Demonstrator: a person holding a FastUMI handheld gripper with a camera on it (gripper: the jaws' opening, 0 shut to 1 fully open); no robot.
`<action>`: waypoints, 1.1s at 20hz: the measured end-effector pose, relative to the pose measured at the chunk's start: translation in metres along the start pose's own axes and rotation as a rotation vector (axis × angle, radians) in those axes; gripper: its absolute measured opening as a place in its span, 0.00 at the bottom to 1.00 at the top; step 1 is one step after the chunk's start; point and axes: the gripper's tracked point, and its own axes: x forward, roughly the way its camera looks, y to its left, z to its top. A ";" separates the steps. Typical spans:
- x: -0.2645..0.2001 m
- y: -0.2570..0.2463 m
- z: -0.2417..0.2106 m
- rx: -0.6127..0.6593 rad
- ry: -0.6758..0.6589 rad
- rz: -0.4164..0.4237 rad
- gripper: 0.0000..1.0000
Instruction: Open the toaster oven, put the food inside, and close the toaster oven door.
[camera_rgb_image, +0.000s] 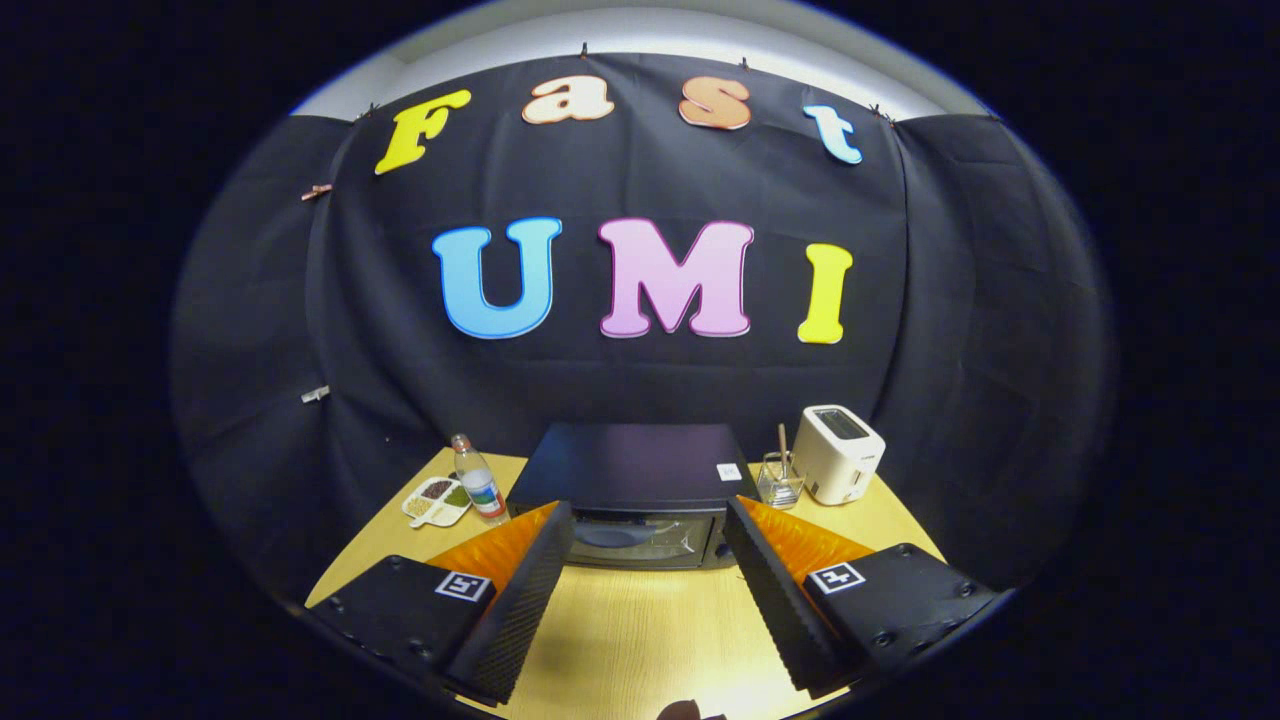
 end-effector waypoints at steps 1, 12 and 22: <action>-0.012 -0.002 0.011 0.007 -0.016 0.002 0.99; -0.103 -0.008 0.085 -0.011 -0.168 0.035 0.99; -0.107 -0.027 0.097 0.019 -0.177 0.026 0.99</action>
